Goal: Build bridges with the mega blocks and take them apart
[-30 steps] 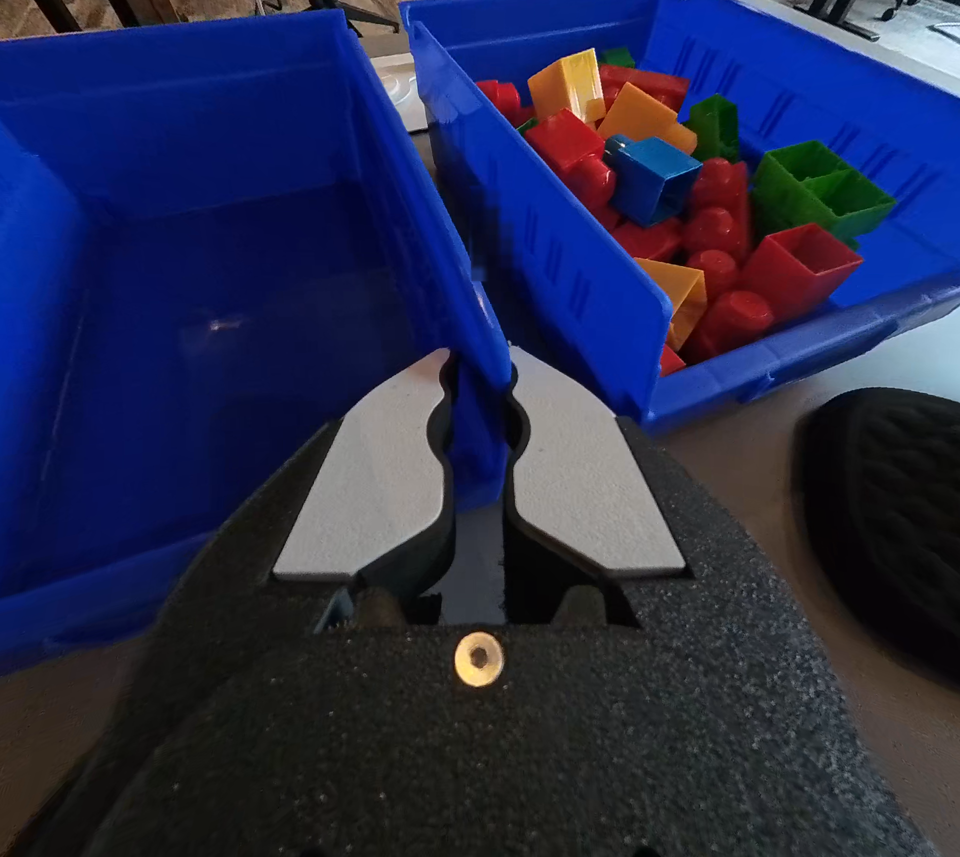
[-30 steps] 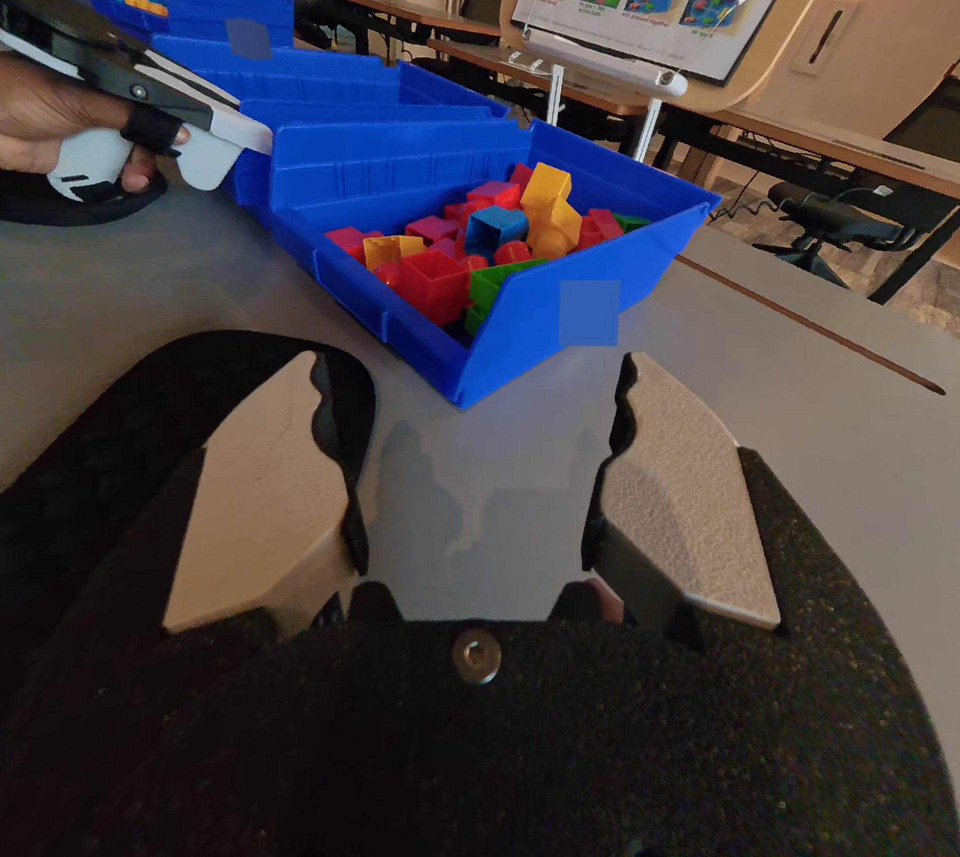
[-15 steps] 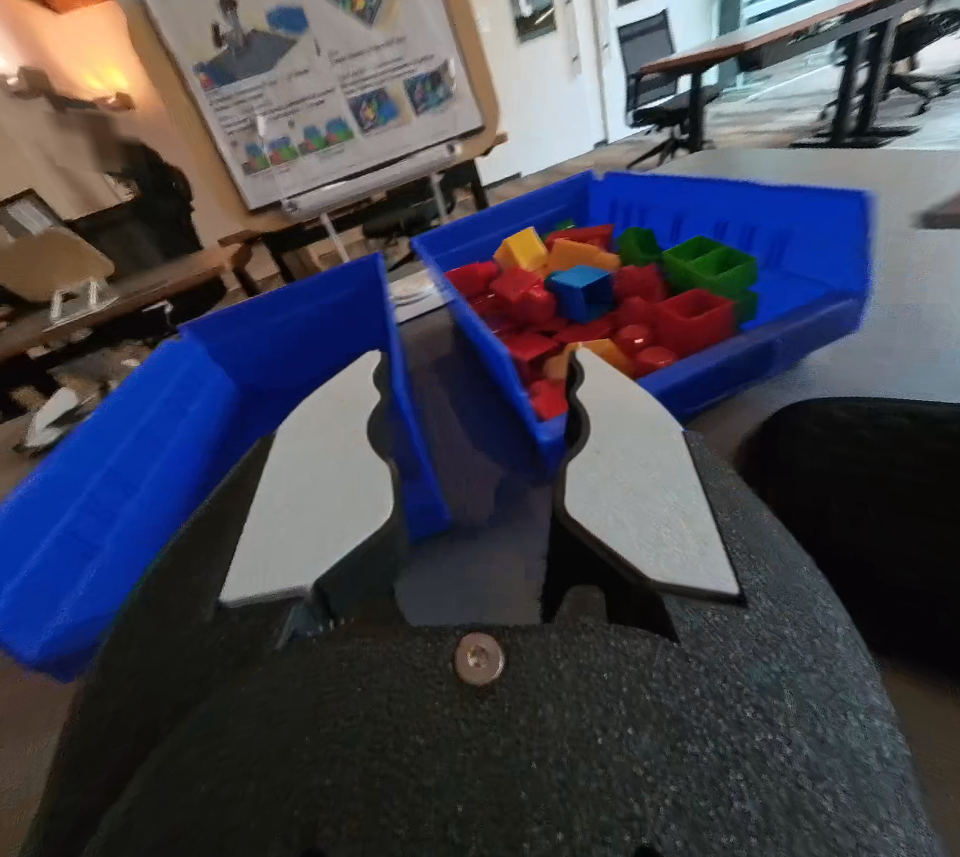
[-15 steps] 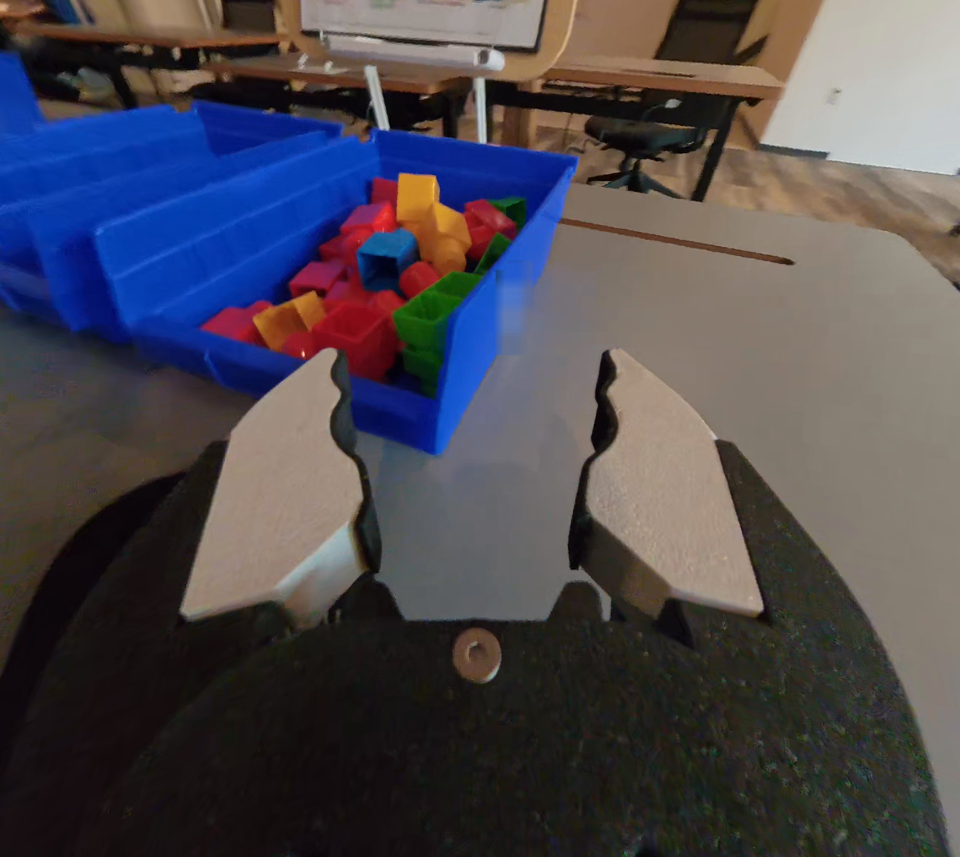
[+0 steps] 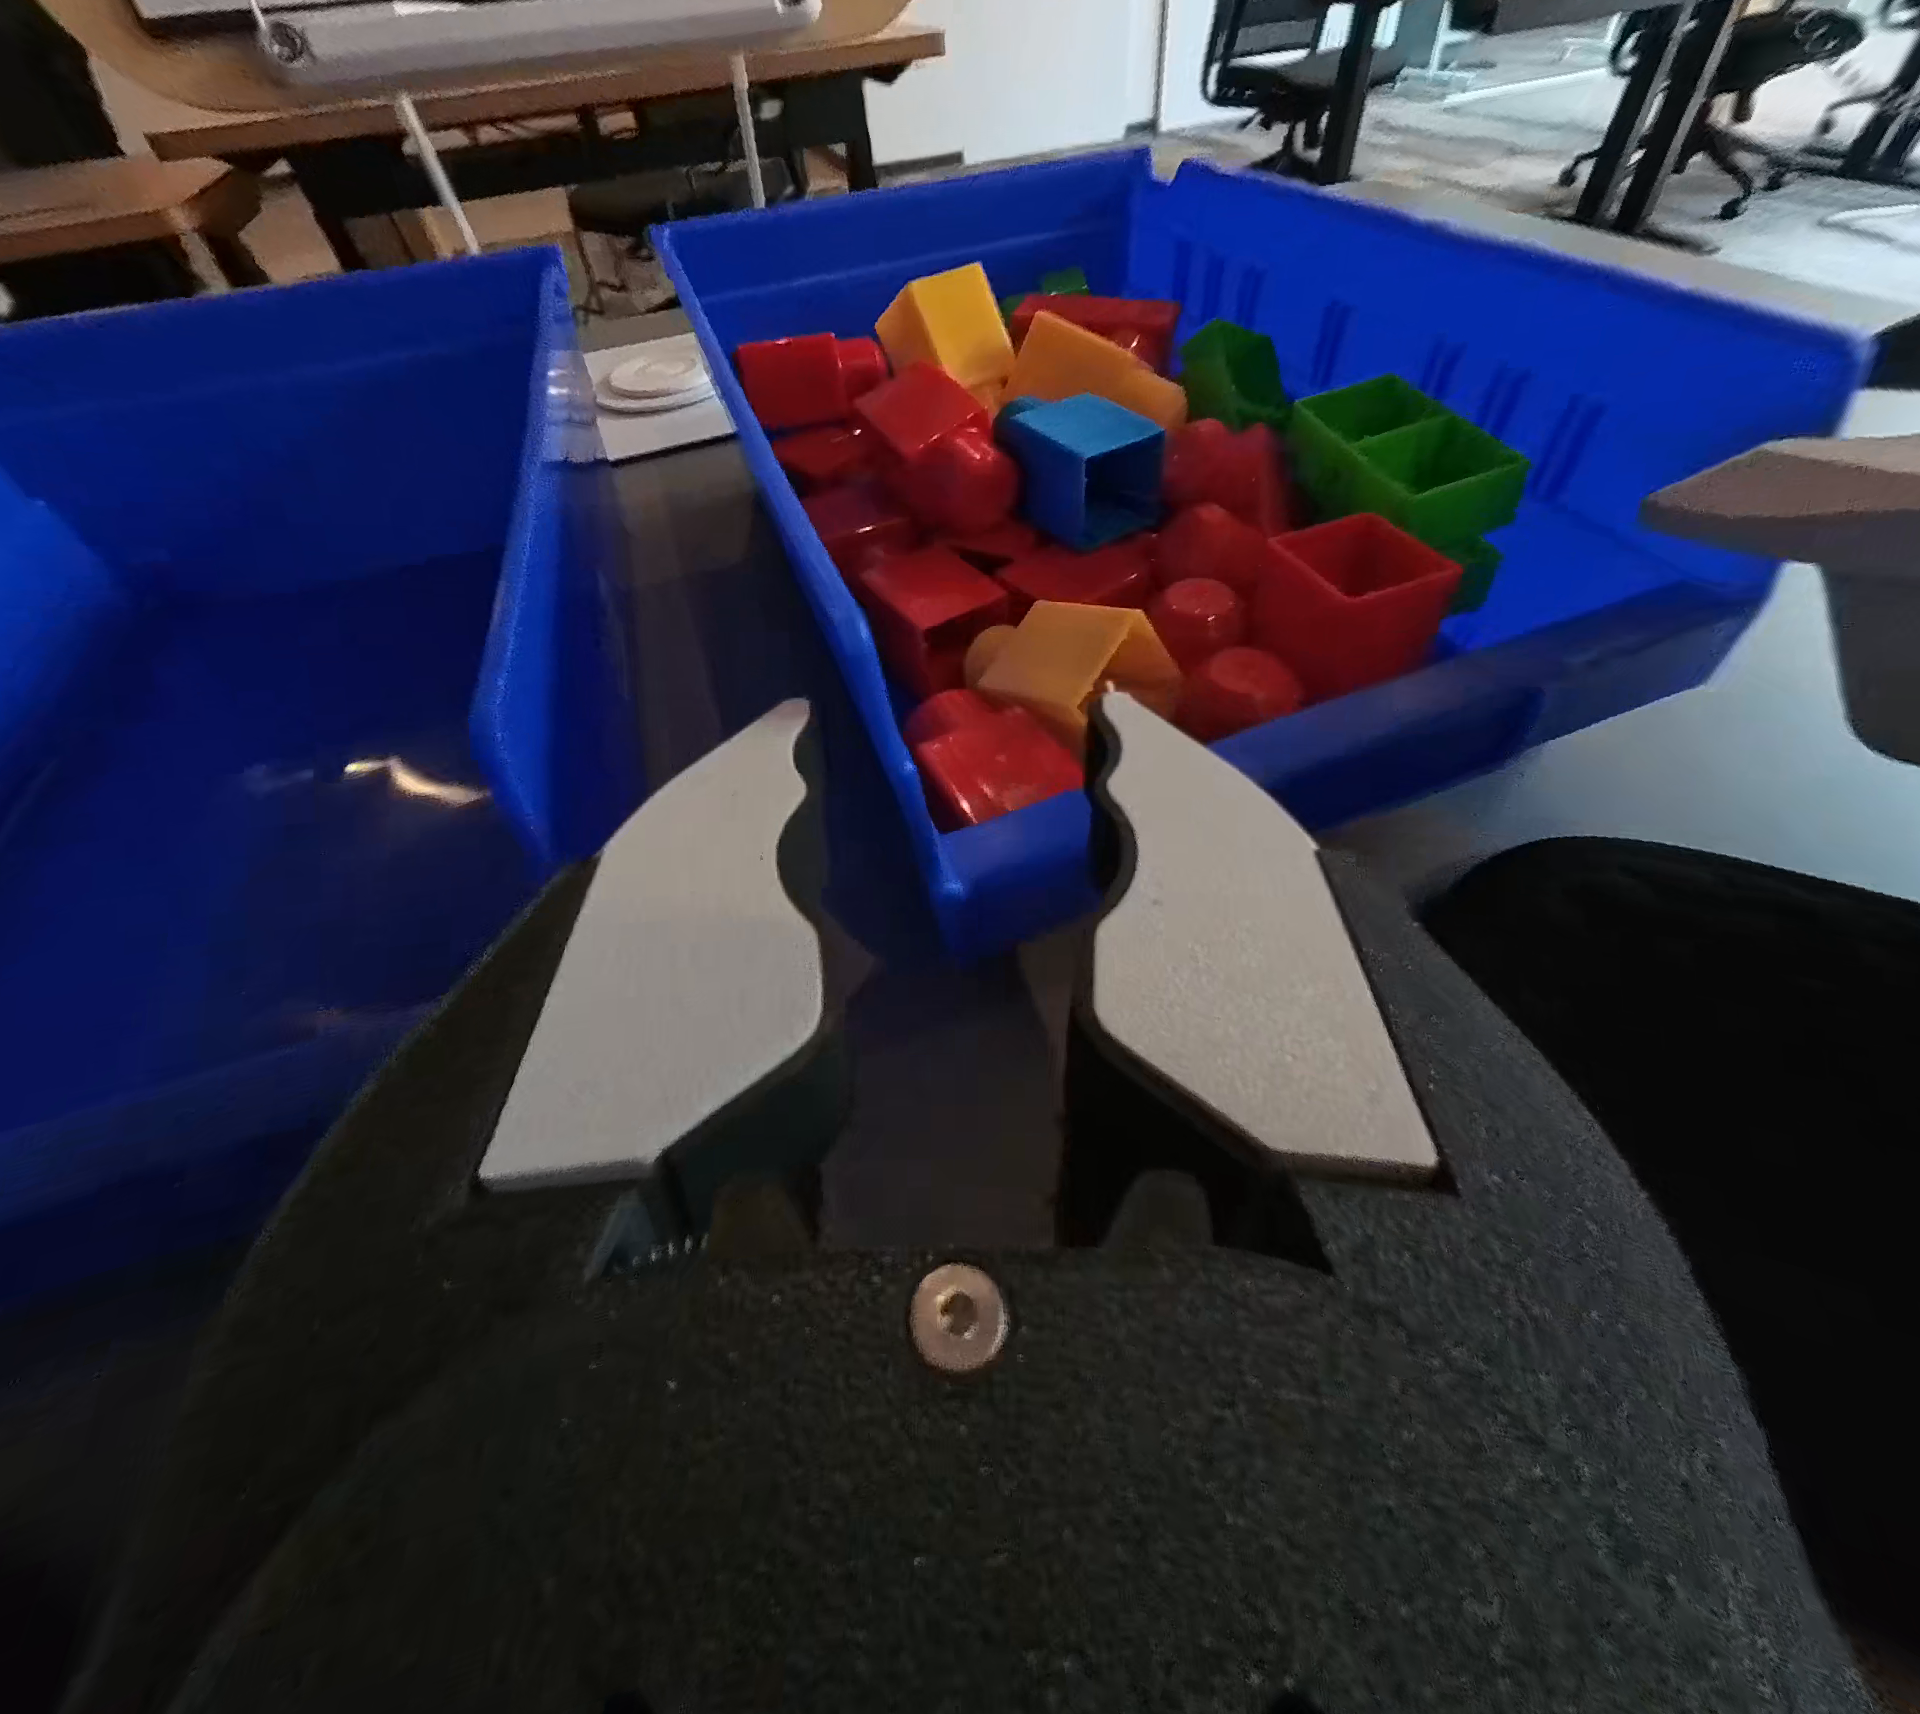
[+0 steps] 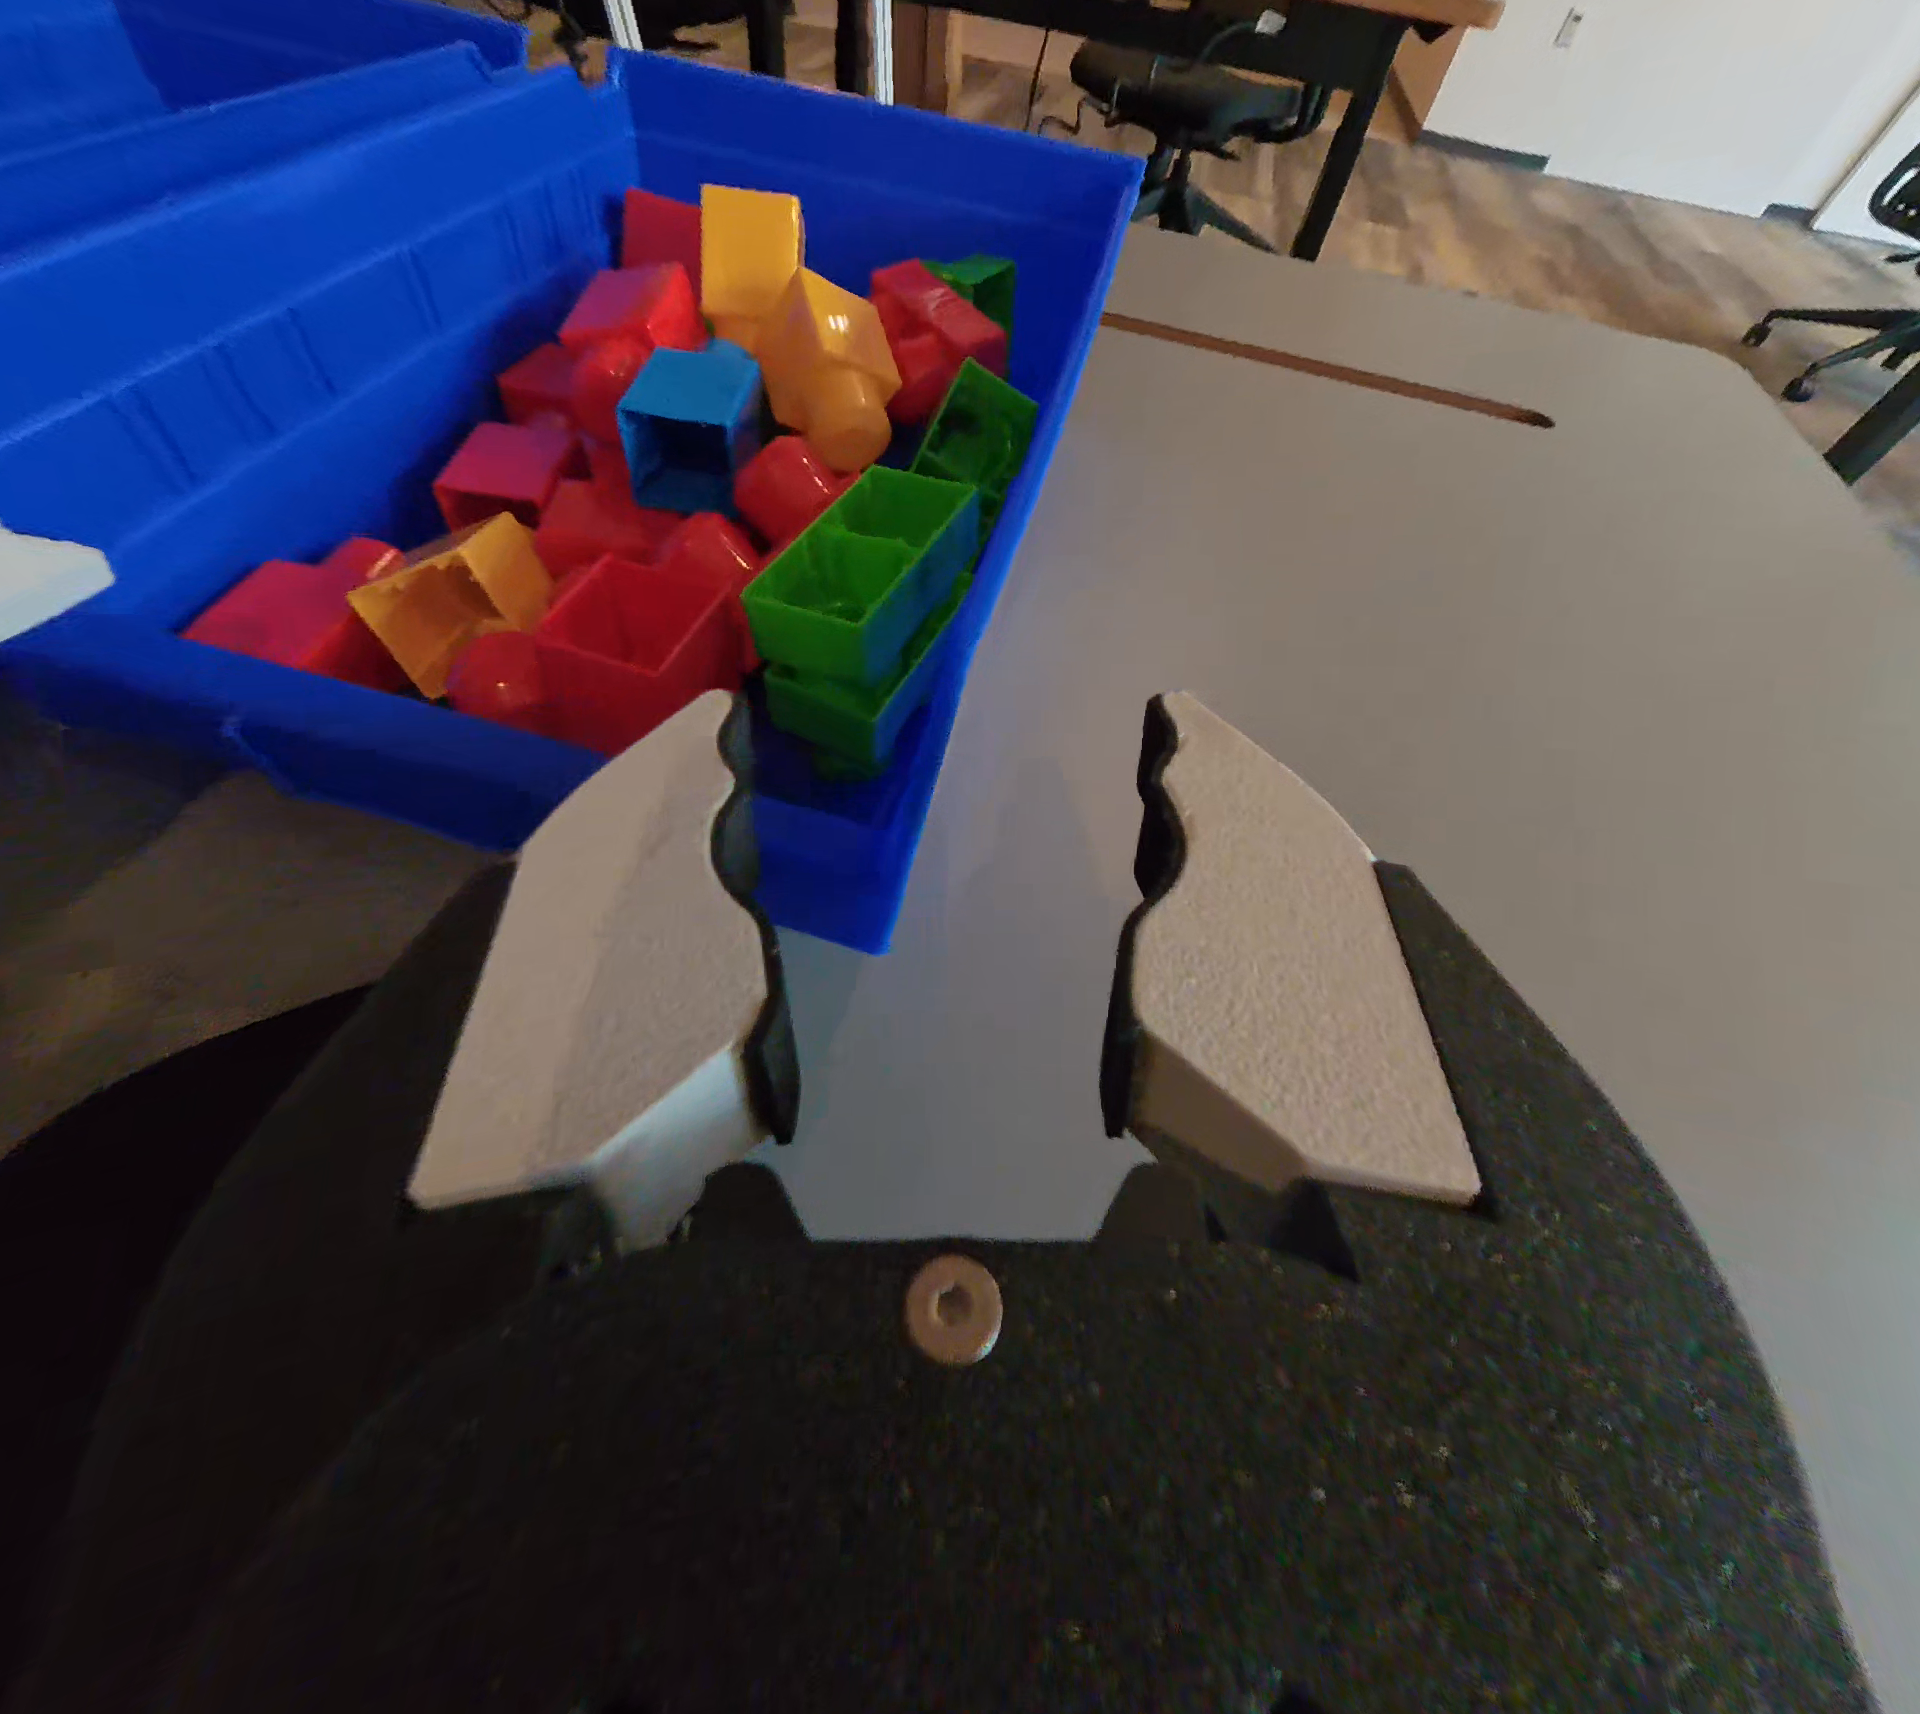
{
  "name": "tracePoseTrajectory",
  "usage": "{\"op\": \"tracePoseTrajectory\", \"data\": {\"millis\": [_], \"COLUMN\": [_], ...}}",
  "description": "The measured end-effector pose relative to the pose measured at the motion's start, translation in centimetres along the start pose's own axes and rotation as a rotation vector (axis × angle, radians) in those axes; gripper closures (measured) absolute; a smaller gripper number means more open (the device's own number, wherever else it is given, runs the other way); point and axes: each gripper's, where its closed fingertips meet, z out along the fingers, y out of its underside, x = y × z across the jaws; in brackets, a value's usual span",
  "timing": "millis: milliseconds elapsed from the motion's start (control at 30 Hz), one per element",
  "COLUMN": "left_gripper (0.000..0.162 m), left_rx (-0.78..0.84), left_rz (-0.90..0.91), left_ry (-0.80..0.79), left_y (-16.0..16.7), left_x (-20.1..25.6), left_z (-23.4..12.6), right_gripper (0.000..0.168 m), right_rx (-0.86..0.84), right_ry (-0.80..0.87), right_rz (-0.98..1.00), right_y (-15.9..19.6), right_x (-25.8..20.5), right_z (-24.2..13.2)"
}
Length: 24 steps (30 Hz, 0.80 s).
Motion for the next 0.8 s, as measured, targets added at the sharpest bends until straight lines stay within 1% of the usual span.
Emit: {"op": "tracePoseTrajectory", "data": {"millis": [67,267,333,367,400,467,500,567,667,800], "left_gripper": [0.118,0.129,0.137,0.141,0.143,0.153,0.155,0.156,0.156,0.156], "left_rx": [-0.016,-0.064,-0.075,-0.080,-0.086,-0.100,-0.100,-0.092,-0.080,-0.026], "left_rz": [0.012,-0.011,-0.005,0.005,0.014,0.017,0.016,0.017,0.017,0.051], "left_ry": [-0.024,-0.035,-0.058,-0.073,-0.079,-0.088,-0.086,-0.077,-0.065,-0.059], "left_y": [0.3,0.6,0.7,0.7,0.7,0.6,0.6,0.6,0.3,-1.4], "left_x": [-0.3,-0.4,-0.8,-1.0,-1.2,-1.4,-1.6,-1.8,-1.8,-1.7], "left_z": [0.4,1.6,1.8,1.9,1.9,1.9,1.9,1.9,1.6,0.7], "right_gripper": [0.102,0.125,0.133,0.142,0.160,0.161,0.161,0.162,0.162,0.162], "right_rx": [-0.025,-0.058,-0.081,-0.092,-0.098,-0.103,-0.105,-0.089,-0.074,-0.028], "right_ry": [-0.002,0.014,0.029,0.031,0.028,0.056,0.065,0.076,0.085,0.115], "right_rz": [0.004,-0.031,-0.056,-0.072,-0.089,-0.121,-0.147,-0.195,-0.208,-0.213], "right_y": [0.3,0.3,0.5,0.6,0.8,0.8,0.7,0.3,-0.2,-1.6], "right_x": [0.0,-0.1,0.1,0.1,0.0,0.1,0.2,-0.1,-0.3,-0.3], "right_z": [0.7,1.8,2.0,2.1,2.2,2.3,2.2,2.1,1.7,0.4]}}
